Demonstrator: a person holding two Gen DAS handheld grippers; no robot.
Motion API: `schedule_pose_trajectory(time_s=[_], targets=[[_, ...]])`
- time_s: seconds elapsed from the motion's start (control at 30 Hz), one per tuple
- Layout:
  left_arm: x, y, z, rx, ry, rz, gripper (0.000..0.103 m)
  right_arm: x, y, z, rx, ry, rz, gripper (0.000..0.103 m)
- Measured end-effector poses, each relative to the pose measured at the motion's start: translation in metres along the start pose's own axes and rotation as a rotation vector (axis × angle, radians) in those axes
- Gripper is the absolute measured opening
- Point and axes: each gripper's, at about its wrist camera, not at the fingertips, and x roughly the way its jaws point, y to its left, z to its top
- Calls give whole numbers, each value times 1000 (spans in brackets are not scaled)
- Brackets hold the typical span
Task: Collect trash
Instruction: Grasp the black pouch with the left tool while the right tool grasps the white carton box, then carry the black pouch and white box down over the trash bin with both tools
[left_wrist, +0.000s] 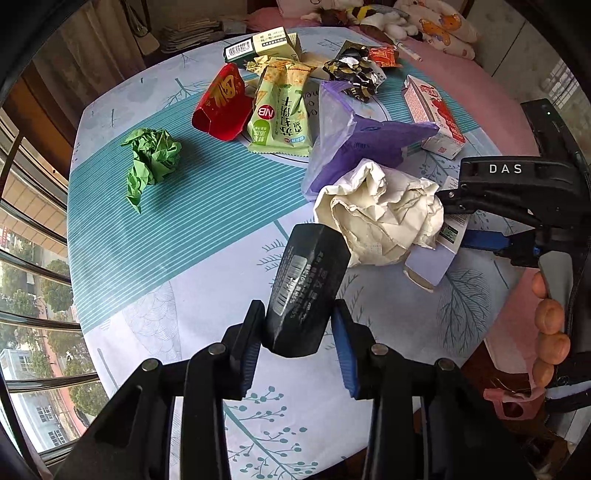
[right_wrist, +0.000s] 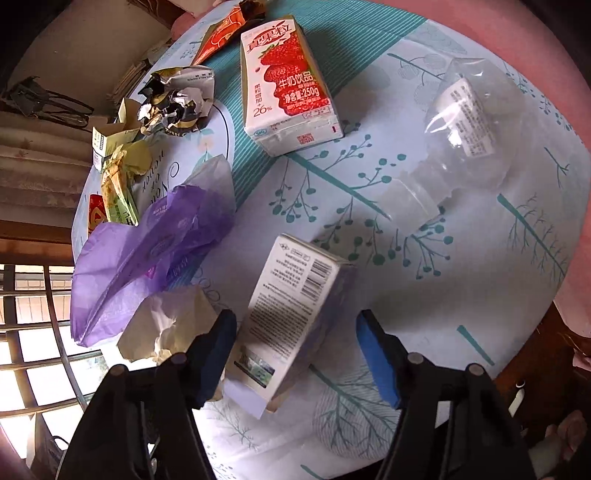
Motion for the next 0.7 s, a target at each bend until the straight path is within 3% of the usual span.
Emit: schedule_pose_trajectory(time_s=[0.07, 0.27, 0.47, 0.7], targets=[[-14, 4, -7, -1, -19, 12, 35, -2, 4, -1, -17, -3, -1, 55], [-32, 5, -15, -24, -45, 26, 35, -16, -5, -9, -73, -6, 23, 47], [-55, -14, -29, -59, -83, 27, 35, -49, -25, -24, -160, 2, 77, 47], [-88, -59, -56, -156, -165, 78, 36, -87, -58, -42, -353, 21, 99, 47]])
